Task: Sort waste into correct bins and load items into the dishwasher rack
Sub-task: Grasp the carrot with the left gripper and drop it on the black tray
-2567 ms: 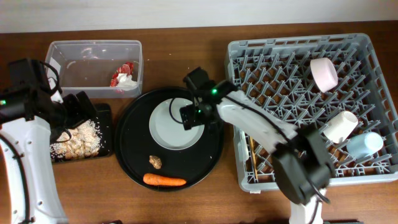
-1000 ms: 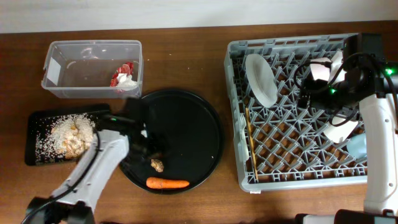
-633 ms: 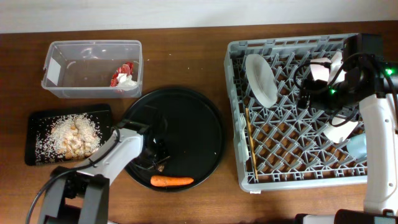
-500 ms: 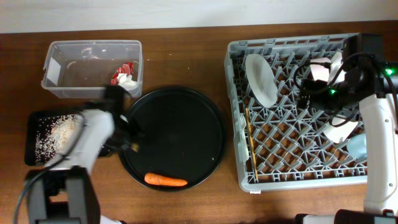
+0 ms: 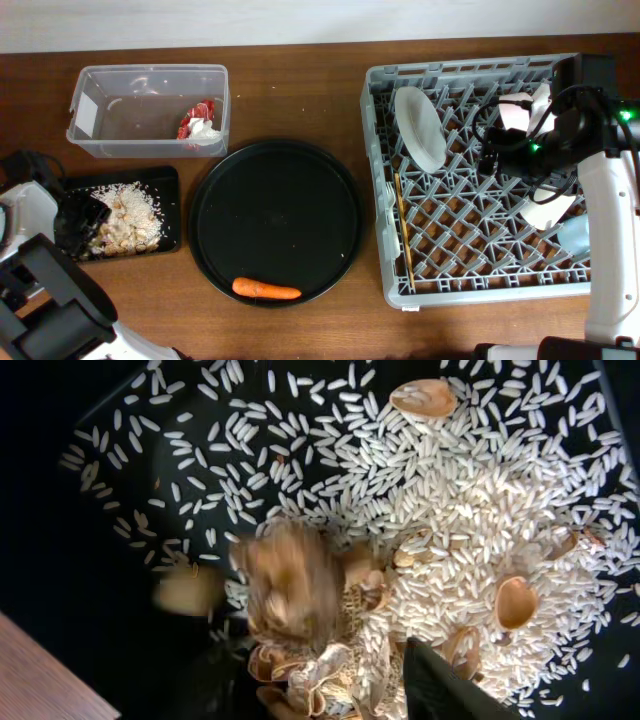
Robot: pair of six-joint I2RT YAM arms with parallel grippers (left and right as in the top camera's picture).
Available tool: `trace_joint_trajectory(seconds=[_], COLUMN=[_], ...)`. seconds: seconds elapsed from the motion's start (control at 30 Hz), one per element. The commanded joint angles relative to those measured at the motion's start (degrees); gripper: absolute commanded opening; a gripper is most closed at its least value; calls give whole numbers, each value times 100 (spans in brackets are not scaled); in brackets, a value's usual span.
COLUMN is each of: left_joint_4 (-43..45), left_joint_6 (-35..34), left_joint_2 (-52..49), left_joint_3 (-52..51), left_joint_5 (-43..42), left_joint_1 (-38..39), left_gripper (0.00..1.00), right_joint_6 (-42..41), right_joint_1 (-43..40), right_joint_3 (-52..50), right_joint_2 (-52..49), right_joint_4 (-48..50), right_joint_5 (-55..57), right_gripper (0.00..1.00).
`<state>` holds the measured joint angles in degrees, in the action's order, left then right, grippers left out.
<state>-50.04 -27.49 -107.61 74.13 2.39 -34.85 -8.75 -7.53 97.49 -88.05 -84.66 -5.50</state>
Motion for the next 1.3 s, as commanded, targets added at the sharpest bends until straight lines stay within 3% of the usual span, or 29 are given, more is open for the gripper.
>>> trace_joint_trajectory(seconds=[0.0,0.13,0.17,0.2,0.3,0.43,0.6,0.7,0.83,0.87,0.9,1.03,1.1,1.2,1.23,1.27], left_joint_4=[-240,-1213,-2146,-2267,-1943,-774,-1318,-1357,-192,66,103,122,142,138,125,76], left_joint_6=[39,39,-142,-334,-2424,-3895,-3816,-3814,-4065,-4065,-4061,-3832,-3191,-2402,-2017,-1722], left_joint_2=[37,837,960,960,949,949,951,951,949,951,951,975,999,1038,1167,1362], left_joint_3=[380,826,800,527,-433,-1508,-1574,-1663,-2413,-2535,-2527,-2509,-2439,-2175,-1993,-1816], left_joint_5=[-107,-1054,-1185,-1799,-2033,-2155,-2020,-1502,-1300,-1248,-1167,-614,-205,66,63,66], left_joint_1=[-20,516,1499,2297,4140,5912,6000,6000,6000,5991,5993,5836,5490,5049,4791,4546], left_gripper=[63,64,70,78,96,96,96,96,96,93,78,38,27,21,7,4], right_joint_6=[37,37,37,37,37,37,37,37,37,37,37,37,37,37,37,37], right_joint_1=[-37,-37,-37,-37,-37,-37,-37,-37,-37,-37,-37,-37,-37,-37,-37,-37], right_joint_3=[0,0,0,0,0,0,0,0,0,0,0,0,0,0,0,0], right_joint_2=[59,59,59,59,59,59,59,59,59,59,59,59,59,59,59,59], right_joint_4=[-2,0,2,2,-4,-22,-22,-24,-35,-46,-46,-48,-48,-50,-50,-50], right_joint_5=[-28,-28,-28,-31,-31,-28,-28,-28,-31,-31,-28,-31,-31,-28,-28,-26], right_gripper=[99,99,99,99,99,99,99,99,99,99,99,99,99,99,99,99])
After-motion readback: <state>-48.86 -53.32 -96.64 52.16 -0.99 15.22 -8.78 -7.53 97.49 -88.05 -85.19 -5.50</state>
